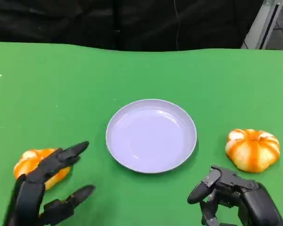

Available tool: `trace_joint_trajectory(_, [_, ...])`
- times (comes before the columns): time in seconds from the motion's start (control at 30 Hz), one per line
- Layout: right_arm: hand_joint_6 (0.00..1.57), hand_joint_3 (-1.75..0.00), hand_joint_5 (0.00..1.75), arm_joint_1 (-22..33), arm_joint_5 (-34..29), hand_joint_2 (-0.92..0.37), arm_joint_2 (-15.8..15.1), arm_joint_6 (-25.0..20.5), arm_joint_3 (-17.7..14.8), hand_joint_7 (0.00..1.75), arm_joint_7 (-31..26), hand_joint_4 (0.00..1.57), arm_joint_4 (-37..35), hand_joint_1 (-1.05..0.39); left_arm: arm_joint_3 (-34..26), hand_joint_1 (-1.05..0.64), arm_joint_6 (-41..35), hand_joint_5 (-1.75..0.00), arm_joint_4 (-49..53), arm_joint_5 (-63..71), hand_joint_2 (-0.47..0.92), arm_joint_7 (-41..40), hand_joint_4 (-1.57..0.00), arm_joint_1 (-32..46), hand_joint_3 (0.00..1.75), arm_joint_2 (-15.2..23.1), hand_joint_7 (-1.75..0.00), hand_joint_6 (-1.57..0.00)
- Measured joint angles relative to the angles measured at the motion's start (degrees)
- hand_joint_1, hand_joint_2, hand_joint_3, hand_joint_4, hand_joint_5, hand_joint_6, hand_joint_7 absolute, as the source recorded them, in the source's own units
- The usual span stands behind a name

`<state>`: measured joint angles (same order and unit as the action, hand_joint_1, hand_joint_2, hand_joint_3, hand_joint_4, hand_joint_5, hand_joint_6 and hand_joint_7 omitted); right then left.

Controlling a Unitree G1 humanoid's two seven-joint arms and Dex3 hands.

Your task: Grasp the bread from the table and place it into the plate.

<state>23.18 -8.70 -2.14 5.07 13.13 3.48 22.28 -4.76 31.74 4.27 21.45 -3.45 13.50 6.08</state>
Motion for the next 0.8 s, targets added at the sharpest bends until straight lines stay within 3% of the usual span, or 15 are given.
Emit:
trace_joint_trajectory(0.27, [0.73,-1.23,1.68,-0.3,-0.2,-0.47,0.1,0.1,0.9,1.34,-0.4,0.73,-0.1,0.05,2.9,-0.63,-11.5,-0.02,-1.9,18.3,0.92,-4.8,0.00,-2.1,0.11,5.7,-0.01,-0.14])
trace_joint_trajectory(0.67, [0.73,-1.25,1.68,-0.4,-0.1,-0.45,0.1,0.2,1.0,1.34,-0.5,0.72,-0.5,0.03,7.6,-0.68,-22.1,0.00,-7.5,24.5,0.92,-5.0,0.00,-2.7,0.15,9.1,-0.01,-0.06])
trace_joint_trajectory(0.8, [0.73,-1.25,1.68,-0.6,-0.2,-0.44,0.1,0.3,0.9,1.34,-0.6,0.73,-0.8,0.03,11.1,-0.67,-32.7,-0.02,-10.8,33.6,0.92,2.3,-0.04,-4.7,0.16,10.3,-0.03,-0.11])
